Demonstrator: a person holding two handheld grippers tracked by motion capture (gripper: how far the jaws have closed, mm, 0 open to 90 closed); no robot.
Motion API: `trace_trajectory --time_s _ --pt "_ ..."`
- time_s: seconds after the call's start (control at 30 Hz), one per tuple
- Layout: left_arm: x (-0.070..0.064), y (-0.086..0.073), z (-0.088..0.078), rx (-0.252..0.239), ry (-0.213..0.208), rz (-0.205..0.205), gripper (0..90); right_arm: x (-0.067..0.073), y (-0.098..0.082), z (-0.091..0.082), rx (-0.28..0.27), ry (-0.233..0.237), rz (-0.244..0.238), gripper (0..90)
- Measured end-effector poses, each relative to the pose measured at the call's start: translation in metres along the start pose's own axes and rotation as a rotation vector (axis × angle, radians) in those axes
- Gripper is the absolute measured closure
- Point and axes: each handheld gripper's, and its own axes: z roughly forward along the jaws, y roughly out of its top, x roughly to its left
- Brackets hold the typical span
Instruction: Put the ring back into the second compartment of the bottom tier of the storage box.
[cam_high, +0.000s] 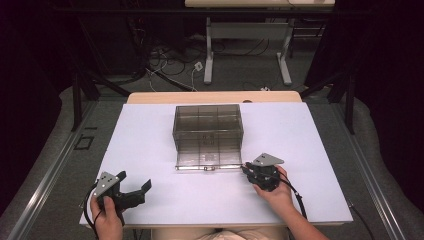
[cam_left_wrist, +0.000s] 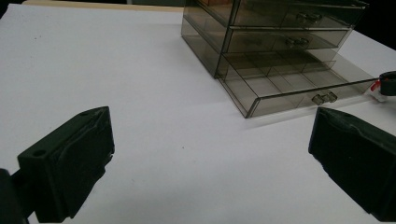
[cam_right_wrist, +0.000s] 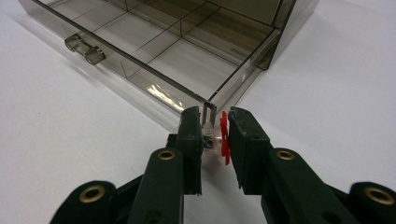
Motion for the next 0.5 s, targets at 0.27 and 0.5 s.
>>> trace_trajectory --time_s 0.27,0.5 --pt "0.0001 0.0000 -0.0001 0.000 0.000 0.000 0.5 0.0008 0.0010 -0.0032 -0.004 0.005 0.007 74.9" --pt "-0.0001 0.0000 0.0000 0.000 -0.001 0.000 0.5 0.0012 0.0019 -0.0063 -0.023 0.006 0.018 74.9"
